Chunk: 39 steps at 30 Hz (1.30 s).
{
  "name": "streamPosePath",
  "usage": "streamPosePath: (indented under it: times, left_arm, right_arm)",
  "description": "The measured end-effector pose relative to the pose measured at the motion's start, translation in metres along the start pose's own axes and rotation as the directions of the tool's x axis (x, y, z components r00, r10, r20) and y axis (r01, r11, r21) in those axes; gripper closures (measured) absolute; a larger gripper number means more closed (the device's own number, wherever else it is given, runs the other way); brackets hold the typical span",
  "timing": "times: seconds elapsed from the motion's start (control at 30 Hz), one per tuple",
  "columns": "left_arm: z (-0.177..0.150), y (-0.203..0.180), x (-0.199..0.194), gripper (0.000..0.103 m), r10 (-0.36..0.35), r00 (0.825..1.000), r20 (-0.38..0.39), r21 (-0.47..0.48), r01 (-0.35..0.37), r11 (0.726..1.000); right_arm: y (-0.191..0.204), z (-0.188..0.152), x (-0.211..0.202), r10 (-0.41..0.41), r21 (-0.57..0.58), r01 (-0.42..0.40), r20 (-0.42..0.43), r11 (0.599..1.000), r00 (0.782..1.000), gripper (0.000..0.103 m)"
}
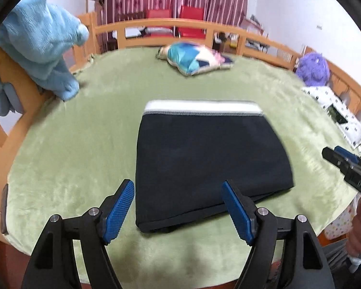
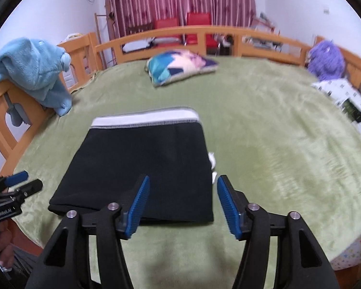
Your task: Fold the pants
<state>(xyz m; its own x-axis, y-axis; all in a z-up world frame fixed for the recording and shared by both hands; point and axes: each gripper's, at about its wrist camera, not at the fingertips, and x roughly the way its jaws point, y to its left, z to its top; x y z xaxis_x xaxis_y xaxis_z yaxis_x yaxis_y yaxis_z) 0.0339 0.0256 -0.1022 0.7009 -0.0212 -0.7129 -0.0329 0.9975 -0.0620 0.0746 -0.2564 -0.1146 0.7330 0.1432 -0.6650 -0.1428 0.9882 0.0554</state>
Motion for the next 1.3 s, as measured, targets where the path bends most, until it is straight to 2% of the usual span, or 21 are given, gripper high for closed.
streamPosePath:
  times: [0.13,0.23,0.3,0.4,0.6,1.3]
  left_arm:
    - [-0.001,-0.003,-0.022,0.025,-0.041,0.998,0.039,-0.03,0.042,0.999]
    - [-0.004,-0.006,-0.029,0.025,-0.033,0.998,0.052,-0.03,0.034,0.999]
    - [-0.005,-0.011,-0.035,0.02,-0.012,0.998,0.061,-0.009,0.012,1.0]
    - [-0.007,-0.017,-0.04,0.014,0.02,0.997,0.071,0.006,-0.02,1.0]
    - [-0.008,-0.021,-0.048,0.013,0.021,0.998,0.066,-0.004,-0.021,1.0]
    - [-0.008,-0.026,-0.058,0.012,-0.006,0.995,0.095,-0.005,0.007,1.0]
  right_arm:
    - [0.005,0.006,-0.034,-0.015,-0.008,0.016,0.067,1.0,0.998,0.035]
    - [0.005,0.011,-0.049,0.004,0.008,-0.005,0.072,1.0,0.997,0.031]
    - [0.003,0.012,-0.058,0.01,0.032,-0.013,0.084,0.999,0.996,0.011]
    - [0.004,0.008,-0.069,0.004,0.037,-0.008,0.111,0.999,0.994,0.004]
    - [0.014,0.004,-0.067,-0.046,-0.006,0.046,0.092,0.999,0.995,0.004]
    - [0.007,0.003,-0.066,-0.056,0.041,0.054,0.065,0.998,0.996,0.004]
